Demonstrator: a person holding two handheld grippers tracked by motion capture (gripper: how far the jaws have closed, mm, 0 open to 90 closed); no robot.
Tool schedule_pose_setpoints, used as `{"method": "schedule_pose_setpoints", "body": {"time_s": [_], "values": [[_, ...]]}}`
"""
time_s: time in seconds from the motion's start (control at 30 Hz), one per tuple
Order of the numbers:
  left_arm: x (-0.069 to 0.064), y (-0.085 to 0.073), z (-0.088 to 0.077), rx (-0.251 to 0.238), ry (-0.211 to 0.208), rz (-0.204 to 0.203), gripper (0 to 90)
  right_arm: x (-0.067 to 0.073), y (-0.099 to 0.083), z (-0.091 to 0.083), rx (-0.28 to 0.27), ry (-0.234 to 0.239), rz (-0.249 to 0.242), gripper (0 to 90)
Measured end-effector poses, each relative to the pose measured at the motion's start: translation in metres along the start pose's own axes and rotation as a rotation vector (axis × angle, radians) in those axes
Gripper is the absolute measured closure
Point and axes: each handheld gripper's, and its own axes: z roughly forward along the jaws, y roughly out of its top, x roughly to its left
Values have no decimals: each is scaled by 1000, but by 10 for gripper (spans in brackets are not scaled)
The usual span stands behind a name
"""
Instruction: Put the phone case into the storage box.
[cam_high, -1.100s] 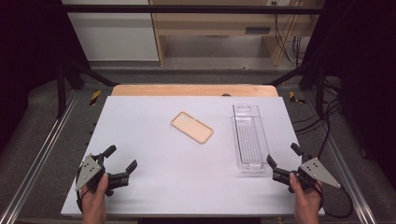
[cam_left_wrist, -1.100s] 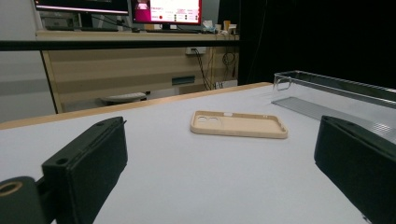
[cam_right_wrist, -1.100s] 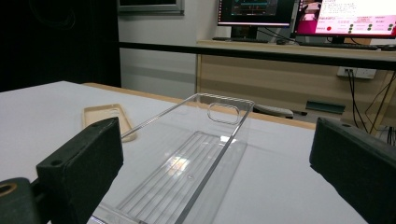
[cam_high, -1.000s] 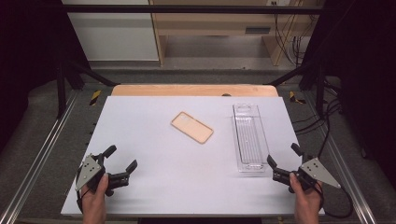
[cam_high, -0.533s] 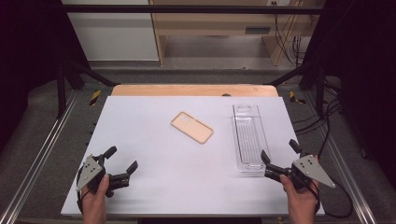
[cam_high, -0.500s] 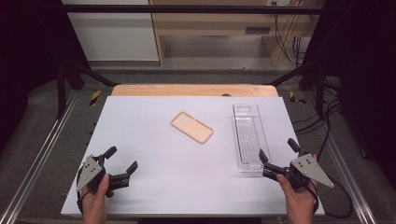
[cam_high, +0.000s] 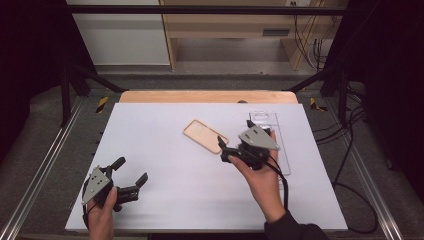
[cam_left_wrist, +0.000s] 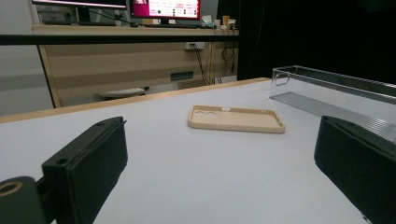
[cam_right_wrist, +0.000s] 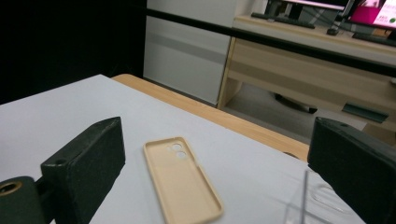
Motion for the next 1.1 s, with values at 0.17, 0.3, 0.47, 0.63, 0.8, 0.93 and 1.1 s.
{"method": "schedule_pose_setpoints", "body": {"time_s": [0.17,0.3,0.47,0.63,0.8,0.93,1.1], "values": [[1,0,2,-3,-8,-3,27,5,-2,65,123,5,46,77],[3,0,3,-5,-8,-10,27,4,-15,95,212,-3,80,183],[5,0,3,-5,-5,-13,27,0,-29,119,286,2,79,492],[4,0,4,-6,-7,-14,27,-3,-41,131,342,20,93,685],[3,0,5,0,-9,-11,27,-2,-54,143,416,56,111,851],[4,0,4,-2,-9,-14,27,3,-63,149,471,53,129,894],[5,-1,6,5,-14,-13,28,7,-73,155,515,51,110,899]]}}
